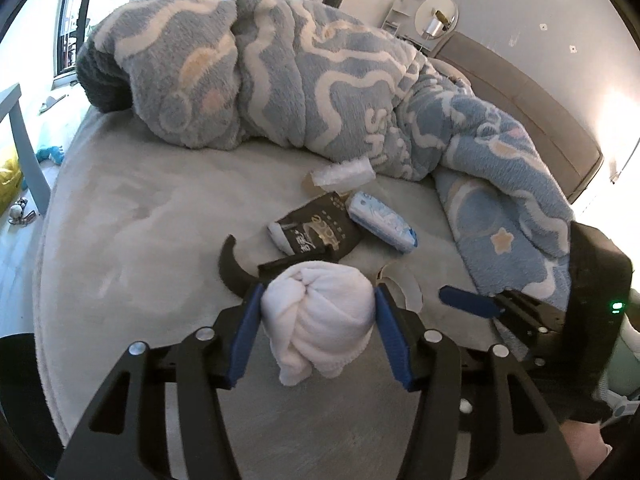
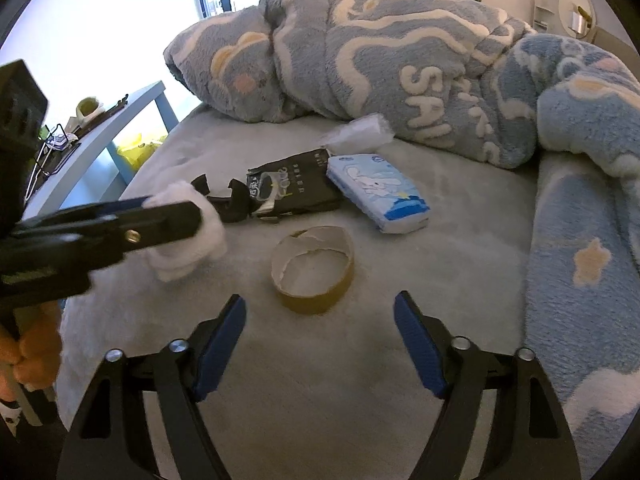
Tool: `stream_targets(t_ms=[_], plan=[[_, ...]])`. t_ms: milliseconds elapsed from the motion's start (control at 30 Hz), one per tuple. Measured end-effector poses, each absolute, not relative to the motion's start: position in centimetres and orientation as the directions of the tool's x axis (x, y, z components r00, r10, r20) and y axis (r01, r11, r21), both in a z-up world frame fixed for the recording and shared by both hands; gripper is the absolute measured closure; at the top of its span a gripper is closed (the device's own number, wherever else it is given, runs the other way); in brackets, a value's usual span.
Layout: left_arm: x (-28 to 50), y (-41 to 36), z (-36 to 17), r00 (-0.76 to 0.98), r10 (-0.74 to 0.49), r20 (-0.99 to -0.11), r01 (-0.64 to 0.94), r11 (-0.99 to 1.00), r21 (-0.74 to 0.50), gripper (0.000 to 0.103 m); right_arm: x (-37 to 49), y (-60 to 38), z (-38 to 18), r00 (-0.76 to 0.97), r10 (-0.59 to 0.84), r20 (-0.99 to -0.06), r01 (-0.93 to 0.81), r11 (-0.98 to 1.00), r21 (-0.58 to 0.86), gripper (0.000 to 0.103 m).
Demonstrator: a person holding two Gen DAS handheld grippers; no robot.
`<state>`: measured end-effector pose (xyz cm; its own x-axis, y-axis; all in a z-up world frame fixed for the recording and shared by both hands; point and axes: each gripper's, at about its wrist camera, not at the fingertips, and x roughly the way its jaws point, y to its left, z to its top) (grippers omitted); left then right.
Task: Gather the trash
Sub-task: 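Grasp the brown cardboard tape roll with the right gripper while the left holds the tissue, then carry both items to the black bin and open the left gripper over it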
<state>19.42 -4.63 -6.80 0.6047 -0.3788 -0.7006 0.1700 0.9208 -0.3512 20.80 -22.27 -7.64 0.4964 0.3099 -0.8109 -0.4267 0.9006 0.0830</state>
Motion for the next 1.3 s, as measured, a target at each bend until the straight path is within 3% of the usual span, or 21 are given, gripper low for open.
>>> stream_targets(t_ms=[133,567,1000,1300], plan=[[19.1,-3.3,-6.2,0.617,-0.377,-0.69,0.162,0.92,-0.358,0.045,21.2,-21.5,-8.0,0.49,0.307,-0.816,-0.424,0.902,0.085,0.034],[17.7,1.3,-4.5,0.655,-0.351,-0.669,0.133,0.925,-0.355,0.045,22.8,-19.5,-8.7,0.498,0.208,-0.842,-0.345,0.938,0.028,0.057],[15.8,7.4,-3.7,0.684,-0.296,-0.667,0.076,0.938,-0.338,0.045,23.2,-17.2,-5.0,0.584,0.196,-0.788,-0.324,0.946,-0.005,0.058],[14.0,12.0,-3.7,0.698,-0.236,-0.676,0.025,0.951,-0.307,0.045,21.6,-13.2,-1.3,0.63,0.266,-0.73,-0.376,0.927,0.014,0.058]])
